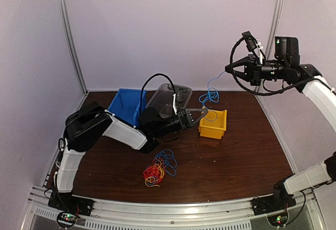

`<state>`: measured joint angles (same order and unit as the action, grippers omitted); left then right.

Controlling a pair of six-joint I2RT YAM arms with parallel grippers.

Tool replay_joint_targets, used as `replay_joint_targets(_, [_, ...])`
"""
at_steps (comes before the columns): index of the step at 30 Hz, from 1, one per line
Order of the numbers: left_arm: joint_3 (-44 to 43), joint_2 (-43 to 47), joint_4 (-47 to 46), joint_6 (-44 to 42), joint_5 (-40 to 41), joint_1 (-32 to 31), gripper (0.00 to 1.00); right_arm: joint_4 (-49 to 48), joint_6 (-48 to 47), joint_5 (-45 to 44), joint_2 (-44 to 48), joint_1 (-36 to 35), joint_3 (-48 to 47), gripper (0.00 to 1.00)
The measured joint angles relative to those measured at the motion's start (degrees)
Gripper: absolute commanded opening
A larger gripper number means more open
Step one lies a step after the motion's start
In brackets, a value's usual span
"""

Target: Untangle the cables

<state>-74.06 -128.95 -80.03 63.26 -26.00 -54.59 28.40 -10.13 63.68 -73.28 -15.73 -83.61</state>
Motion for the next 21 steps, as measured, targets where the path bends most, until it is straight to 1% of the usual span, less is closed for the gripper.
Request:
replay_joint_targets(3, [0.70,0.02,-1.40,0.79,0.66,0.02,0.00,0.02,0.04,-0.48,0.09,0.04,-0.07,0.00])
replay_joint_targets(6, [6.45,0.94,-4.48,2.08,3.13,0.26,0.00,0.59,0.02,-2.16,-0.02,1.46,-1.66,0.00])
replay_joint_targets(10, [15.65,2.27,-5.81,3.26,5.86,1.40,0.00,0.17,0.55,-3.61,-0.85,6.80,-8.22,0.00])
replay_joint_targets(14, [18.32,3.48,-5.33,3.32,6.54,1.95,0.00,-3.98,4.37,-4.20,-0.85,11.39,-10.84,0.00])
replay_joint_targets(21, [24.44,8.24,-6.73,3.39,9.31,1.99,0.00,-9.03,10.60,-7.02,-1.11,17.79,-10.91,0.00])
